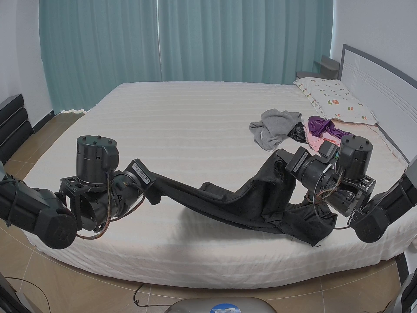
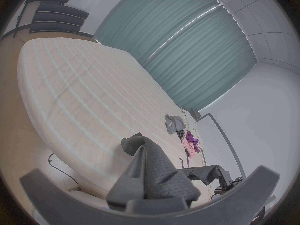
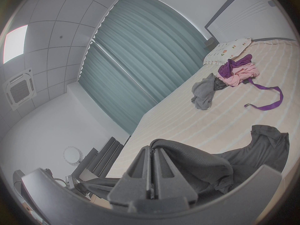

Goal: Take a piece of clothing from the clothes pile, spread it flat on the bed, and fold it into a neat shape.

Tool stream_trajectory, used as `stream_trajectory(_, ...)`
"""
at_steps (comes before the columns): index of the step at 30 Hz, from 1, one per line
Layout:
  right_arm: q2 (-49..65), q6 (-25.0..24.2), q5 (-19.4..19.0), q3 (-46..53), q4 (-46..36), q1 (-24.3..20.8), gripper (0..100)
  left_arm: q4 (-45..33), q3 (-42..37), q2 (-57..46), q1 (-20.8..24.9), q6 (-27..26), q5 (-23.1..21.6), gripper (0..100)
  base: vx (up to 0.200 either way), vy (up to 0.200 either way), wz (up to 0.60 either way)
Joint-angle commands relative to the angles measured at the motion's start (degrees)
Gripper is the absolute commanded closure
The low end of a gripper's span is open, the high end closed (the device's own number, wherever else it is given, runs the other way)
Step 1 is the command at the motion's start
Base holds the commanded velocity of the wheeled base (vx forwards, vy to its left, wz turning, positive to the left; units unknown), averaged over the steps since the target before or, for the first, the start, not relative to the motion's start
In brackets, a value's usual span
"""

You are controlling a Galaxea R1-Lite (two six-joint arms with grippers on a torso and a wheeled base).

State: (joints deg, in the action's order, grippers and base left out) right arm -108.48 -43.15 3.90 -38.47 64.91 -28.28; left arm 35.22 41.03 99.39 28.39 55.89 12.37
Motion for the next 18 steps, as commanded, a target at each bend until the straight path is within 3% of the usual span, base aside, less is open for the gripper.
stream_trajectory(1,-0.3,0.0,-0.1,0.0,0.0,0.1,100,0.0,0.0,-0.1,0.0,0.0,0.0,100,0.0,0.2,0.0)
stream_trajectory(10,1.9,0.2,-0.5,0.1,-0.1,0.9,100,-0.2,0.0,-0.1,0.0,0.1,0.0,100,0.0,0.2,0.0)
stream_trajectory(18,3.2,0.2,0.0,3.4,0.5,2.0,100,-0.3,-0.2,-0.3,0.4,0.1,0.0,100,0.0,0.0,0.0)
